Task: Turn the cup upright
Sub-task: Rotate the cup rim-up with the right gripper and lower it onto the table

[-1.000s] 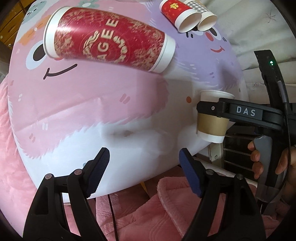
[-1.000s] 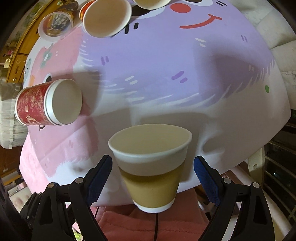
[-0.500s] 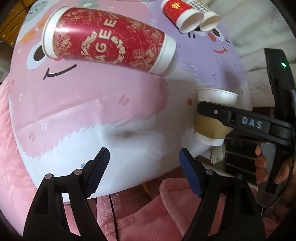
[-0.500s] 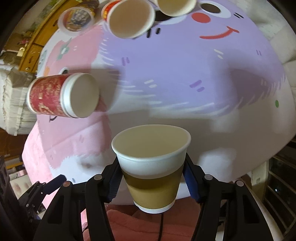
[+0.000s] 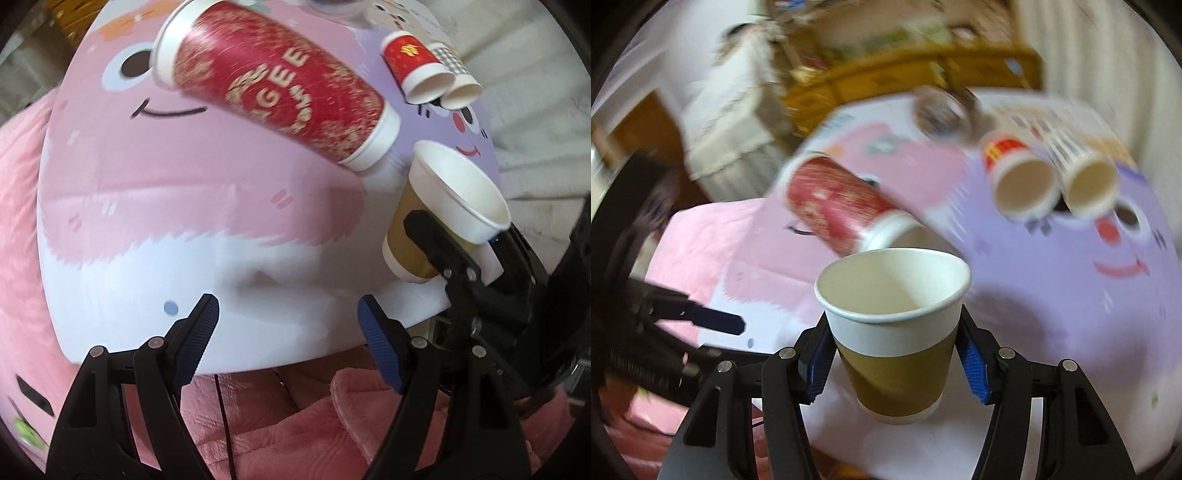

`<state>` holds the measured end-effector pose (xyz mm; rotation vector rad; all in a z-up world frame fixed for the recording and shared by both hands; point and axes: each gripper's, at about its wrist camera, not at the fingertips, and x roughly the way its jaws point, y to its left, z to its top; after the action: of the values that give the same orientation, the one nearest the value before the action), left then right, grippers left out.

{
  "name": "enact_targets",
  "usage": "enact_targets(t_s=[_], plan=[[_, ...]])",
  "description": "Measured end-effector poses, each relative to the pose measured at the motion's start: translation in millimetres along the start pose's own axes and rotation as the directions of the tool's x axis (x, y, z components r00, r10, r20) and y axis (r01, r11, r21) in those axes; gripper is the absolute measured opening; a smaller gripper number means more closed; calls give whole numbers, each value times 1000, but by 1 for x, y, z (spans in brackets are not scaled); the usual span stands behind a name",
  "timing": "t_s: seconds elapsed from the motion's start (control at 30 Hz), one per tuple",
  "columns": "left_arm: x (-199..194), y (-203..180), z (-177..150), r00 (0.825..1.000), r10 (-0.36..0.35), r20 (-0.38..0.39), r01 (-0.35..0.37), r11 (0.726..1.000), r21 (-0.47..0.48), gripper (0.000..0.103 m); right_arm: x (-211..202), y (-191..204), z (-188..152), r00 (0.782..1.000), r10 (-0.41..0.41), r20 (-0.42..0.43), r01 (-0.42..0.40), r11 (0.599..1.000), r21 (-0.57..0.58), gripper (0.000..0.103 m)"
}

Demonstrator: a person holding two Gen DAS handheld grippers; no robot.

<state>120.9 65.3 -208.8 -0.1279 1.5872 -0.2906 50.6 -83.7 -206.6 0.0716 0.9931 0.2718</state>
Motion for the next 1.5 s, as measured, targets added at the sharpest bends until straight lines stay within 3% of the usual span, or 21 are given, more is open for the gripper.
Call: enact_targets(t_s=[0.1,0.2,0.47,0.73,0.87,1.2,1.3,1.5], plan=[[-2,4,-8,1000,3,12,-3,999,-39,75,-2,14,-7,996,-7,94,19,991,-132,61],[-5,5,-17,999,4,33,-2,998,-63,75,4,22,-21,992,-4,127,29,980,-195,61],[-11,10,-40,998,4,62,3,994,-114,75,7,30,-43,994,9,106,20,964,-265,64],[-7,-1,-48,998,-7,70,15,992,-124,75,17,27,-69,1000,4,-20,-10,947,-322,65],[-2,-5,-50,998,-13,55,20,993,-120,75,23,25,-79,997,-1,-75,-24,944,-328,77],[1,-7,-56,998,1,66,9,989,-145,75,20,1,-99,988,-62,-141,19,956,-292,84],[-4,-3,-59,997,4,78,7,990,-141,75,12,-15,-100,974,-94,-204,36,963,-268,84],[-35,-10,-67,983,25,181,-6,995,-102,75,-26,-42,-79,940,-73,-334,30,991,-134,84]])
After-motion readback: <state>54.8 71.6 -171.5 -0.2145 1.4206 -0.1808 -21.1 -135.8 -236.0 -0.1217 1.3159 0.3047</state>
